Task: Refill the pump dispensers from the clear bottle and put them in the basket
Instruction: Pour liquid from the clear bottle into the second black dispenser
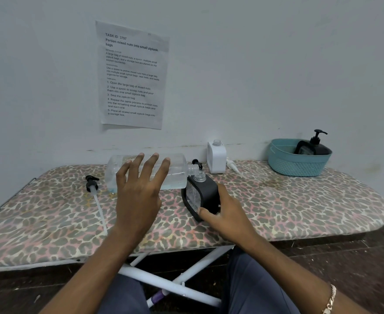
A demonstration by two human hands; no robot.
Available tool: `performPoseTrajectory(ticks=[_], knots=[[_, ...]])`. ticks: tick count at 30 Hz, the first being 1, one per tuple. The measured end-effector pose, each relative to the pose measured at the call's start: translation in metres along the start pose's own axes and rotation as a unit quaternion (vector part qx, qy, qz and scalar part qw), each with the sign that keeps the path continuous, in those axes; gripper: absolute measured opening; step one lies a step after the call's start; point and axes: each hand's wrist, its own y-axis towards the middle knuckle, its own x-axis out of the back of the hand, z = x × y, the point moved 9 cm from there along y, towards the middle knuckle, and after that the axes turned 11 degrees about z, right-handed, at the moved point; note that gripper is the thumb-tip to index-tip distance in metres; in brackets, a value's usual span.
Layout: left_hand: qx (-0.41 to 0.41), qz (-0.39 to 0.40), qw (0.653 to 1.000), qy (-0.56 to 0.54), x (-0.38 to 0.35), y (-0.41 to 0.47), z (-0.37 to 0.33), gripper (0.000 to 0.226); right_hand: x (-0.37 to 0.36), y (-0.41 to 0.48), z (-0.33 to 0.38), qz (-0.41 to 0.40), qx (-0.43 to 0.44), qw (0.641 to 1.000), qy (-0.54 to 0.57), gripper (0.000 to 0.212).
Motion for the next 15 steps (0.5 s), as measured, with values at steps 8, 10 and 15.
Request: performPoseTrajectory(ticks=[8,10,15], knots=[[-0.001,-0.001,1.0,0.002,0.0003,0.0006,-0.0001,0.084,0.0001,0.0004,-0.0013,0.002,-0.005,1.0,-0.001,0.051],[-0.001,-0.002,1.0,0.002,0.0005,0.0006,-0.0003,0.084,0.0003,0.0003,-0.0009,0.002,-0.005,1.0,0.002,0.049],[-0.001,-0.002,1.0,0.002,0.0003,0.0002,0.0004,0.084,0.0003,0.0004,-0.0004,0.003,-0.006,1.0,-0.005,0.052]])
